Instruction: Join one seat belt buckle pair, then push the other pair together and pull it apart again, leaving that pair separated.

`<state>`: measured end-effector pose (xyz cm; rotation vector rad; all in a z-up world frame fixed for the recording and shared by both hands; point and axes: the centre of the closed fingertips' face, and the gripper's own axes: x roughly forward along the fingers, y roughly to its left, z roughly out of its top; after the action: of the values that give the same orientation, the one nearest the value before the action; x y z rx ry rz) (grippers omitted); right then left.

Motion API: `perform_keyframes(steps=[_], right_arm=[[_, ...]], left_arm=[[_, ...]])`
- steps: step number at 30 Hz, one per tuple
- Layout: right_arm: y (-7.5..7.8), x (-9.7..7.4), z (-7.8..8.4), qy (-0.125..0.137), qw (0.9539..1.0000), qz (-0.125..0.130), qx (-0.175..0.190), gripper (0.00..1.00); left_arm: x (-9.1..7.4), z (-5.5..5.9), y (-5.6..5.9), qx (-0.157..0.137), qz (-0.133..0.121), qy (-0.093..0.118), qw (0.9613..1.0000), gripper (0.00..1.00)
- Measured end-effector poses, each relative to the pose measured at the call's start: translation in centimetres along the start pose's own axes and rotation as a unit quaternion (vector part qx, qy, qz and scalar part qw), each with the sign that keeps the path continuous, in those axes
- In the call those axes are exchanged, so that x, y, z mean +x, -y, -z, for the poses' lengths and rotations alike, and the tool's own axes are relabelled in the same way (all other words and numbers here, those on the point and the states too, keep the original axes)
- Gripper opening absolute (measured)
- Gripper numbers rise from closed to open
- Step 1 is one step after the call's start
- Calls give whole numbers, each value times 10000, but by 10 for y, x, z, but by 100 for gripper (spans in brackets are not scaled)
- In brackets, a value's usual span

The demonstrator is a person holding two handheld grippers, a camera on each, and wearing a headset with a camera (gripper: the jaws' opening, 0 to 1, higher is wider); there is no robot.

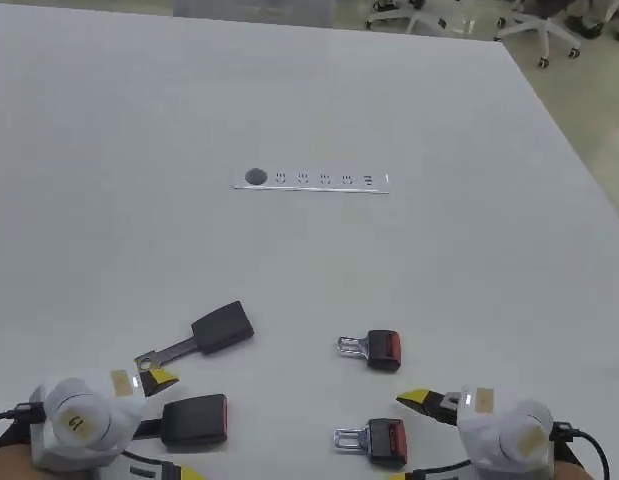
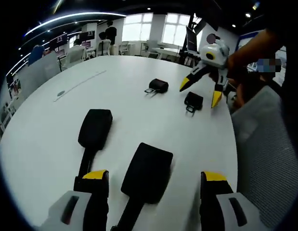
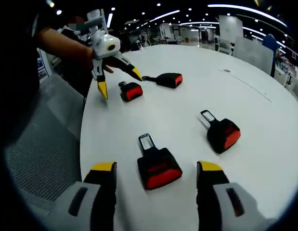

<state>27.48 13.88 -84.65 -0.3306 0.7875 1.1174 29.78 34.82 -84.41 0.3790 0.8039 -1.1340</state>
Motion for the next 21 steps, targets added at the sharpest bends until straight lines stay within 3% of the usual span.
perform_keyframes(steps=[10, 14, 19, 21], right_arm=[[2, 3, 7, -195, 9992, -256, -249, 60], [0, 4, 12, -232, 9982, -319, -461, 58], [1, 4, 12, -211, 9980, -350, -477, 53], [-2, 5, 15, -253, 9969, -433, -613, 46]], left_arm=[[7, 8, -11, 265, 166, -206, 9993, 68], [5, 7, -15, 336, 166, -153, 9992, 62], [0, 14, -12, 687, 256, -384, 9966, 52], [0, 14, -12, 727, 283, -371, 9963, 50]])
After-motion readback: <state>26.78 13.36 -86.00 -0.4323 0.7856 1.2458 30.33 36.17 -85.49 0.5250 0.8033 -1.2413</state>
